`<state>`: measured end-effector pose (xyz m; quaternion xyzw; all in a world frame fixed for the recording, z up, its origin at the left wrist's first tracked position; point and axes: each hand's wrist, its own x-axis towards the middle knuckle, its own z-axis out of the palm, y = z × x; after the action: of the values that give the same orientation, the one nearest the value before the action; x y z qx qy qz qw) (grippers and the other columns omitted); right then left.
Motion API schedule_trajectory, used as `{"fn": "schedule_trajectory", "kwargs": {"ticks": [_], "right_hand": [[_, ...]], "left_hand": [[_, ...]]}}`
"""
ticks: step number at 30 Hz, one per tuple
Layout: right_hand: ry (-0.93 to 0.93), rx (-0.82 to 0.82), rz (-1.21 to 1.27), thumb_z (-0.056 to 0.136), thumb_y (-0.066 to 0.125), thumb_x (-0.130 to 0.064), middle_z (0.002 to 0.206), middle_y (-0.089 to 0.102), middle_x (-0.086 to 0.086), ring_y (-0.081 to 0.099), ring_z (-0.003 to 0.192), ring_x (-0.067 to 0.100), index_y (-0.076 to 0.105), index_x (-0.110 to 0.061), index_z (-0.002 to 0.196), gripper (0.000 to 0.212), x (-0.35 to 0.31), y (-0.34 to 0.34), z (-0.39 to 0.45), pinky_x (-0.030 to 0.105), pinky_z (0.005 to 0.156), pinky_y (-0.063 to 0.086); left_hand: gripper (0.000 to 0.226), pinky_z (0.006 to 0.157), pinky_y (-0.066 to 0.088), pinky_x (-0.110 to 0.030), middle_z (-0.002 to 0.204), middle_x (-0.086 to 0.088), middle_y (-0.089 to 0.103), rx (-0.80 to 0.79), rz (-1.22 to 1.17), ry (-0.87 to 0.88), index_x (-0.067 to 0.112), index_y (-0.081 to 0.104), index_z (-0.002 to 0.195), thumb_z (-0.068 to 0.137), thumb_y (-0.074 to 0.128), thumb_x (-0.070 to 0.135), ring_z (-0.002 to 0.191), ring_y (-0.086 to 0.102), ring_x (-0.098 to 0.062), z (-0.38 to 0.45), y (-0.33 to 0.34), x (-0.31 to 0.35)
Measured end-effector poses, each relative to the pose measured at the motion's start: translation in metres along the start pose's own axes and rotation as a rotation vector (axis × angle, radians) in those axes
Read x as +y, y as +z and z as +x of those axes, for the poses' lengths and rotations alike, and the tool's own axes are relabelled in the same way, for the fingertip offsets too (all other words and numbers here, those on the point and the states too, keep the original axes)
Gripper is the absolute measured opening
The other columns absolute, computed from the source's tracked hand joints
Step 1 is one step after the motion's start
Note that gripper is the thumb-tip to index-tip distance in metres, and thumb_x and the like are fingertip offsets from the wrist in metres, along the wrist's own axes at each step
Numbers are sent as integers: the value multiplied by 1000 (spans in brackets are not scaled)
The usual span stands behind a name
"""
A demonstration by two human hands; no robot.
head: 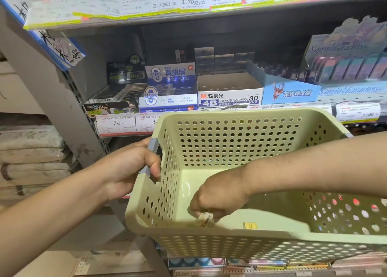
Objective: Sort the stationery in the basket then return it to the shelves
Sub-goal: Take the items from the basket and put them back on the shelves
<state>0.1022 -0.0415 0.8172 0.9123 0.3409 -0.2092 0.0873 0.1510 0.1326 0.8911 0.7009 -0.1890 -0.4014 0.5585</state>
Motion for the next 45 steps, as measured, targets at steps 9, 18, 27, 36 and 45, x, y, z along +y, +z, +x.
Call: {"fn": "schedule_trajectory", "kwargs": {"ticks": [9,18,27,36,45], "right_hand": [[100,253,652,83,67,-3,84,57,-4,54,69,-1,59,-4,105,23,30,-62,-51,7,62,42],[222,580,1043,89,53,-6,105,68,6,64,93,16,60,-13,113,26,82,-116,-108,24,82,56],[611,785,948,93,55,-9,104,65,7,64,95,15,58,-17,95,8,147,-137,-98,18,79,56],[716,552,846,95,52,-8,99,65,5,63,79,9,57,-10,111,17,173,-139,-80,20,69,52],[754,487,608,96,48,-9,119,61,9,59,100,21,63,-16,107,20,171,-132,-65,27,78,47]], "left_hand": [[51,60,48,-32,62,-15,61,29,-28,-21,16,68,82,50,42,-14,51,55,-27,3,-1,5],[63,69,51,-42,77,-20,63,21,-81,-43,13,66,95,44,39,-12,49,59,-27,3,-1,3],[76,90,42,-61,101,-28,60,94,-53,-92,11,59,111,40,40,-9,86,55,-40,6,-2,4],[70,69,49,-40,91,-21,57,42,-94,-70,16,65,104,44,41,-10,64,56,-31,7,-4,5],[65,58,50,-34,74,-19,64,17,-85,-37,9,63,99,41,39,-10,56,58,-29,7,-4,4]]}}
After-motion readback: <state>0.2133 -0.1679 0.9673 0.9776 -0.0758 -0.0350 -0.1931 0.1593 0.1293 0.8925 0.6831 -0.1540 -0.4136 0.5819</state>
